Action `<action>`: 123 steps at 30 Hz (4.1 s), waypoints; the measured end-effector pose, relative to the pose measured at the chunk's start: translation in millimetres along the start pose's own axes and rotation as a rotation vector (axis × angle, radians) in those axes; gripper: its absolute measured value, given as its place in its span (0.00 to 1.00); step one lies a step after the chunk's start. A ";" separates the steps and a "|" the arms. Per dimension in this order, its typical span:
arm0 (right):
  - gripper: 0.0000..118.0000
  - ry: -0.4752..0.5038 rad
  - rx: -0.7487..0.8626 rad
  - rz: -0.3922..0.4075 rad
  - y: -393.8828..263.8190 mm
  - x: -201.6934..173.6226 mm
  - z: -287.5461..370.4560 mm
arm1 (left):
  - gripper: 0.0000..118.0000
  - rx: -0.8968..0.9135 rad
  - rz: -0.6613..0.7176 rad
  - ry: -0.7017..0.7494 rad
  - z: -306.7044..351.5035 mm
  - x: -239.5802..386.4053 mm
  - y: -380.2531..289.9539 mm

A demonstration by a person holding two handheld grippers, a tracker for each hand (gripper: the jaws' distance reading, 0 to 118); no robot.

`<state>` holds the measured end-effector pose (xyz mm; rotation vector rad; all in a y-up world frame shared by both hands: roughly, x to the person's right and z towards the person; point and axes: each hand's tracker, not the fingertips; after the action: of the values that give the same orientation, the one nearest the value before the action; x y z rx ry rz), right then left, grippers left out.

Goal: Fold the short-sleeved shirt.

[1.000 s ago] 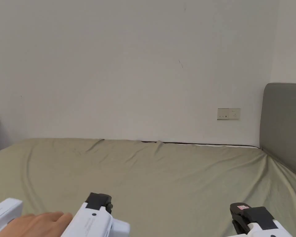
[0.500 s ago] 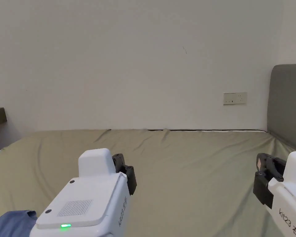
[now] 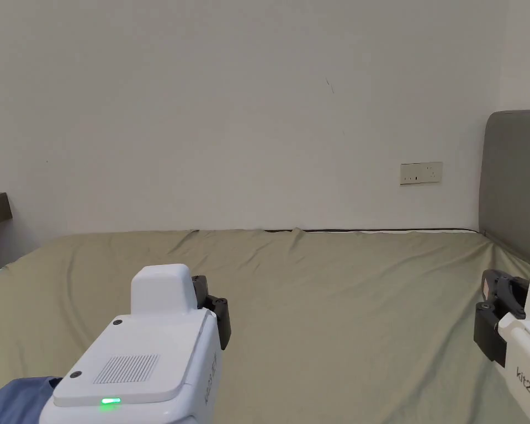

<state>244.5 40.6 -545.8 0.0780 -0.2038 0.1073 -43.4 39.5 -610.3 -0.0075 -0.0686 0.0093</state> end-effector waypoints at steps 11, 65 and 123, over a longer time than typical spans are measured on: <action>0.00 -0.008 0.004 0.002 -2.4 3.8 -1.9 | 0.00 -0.001 -0.014 -0.024 -1.8 6.0 4.3; 0.00 0.602 -0.298 -0.105 -85.1 -232.4 -122.5 | 0.00 -0.759 0.117 0.187 -198.5 -277.0 -209.6; 0.00 0.045 -0.183 -0.205 -53.3 66.1 3.1 | 0.09 -0.336 0.110 -0.276 -35.8 5.8 -34.5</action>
<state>314.3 -6.1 -532.6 -0.0863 -0.1586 -0.1142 -34.8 4.9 -645.3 -0.3469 -0.3451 0.1092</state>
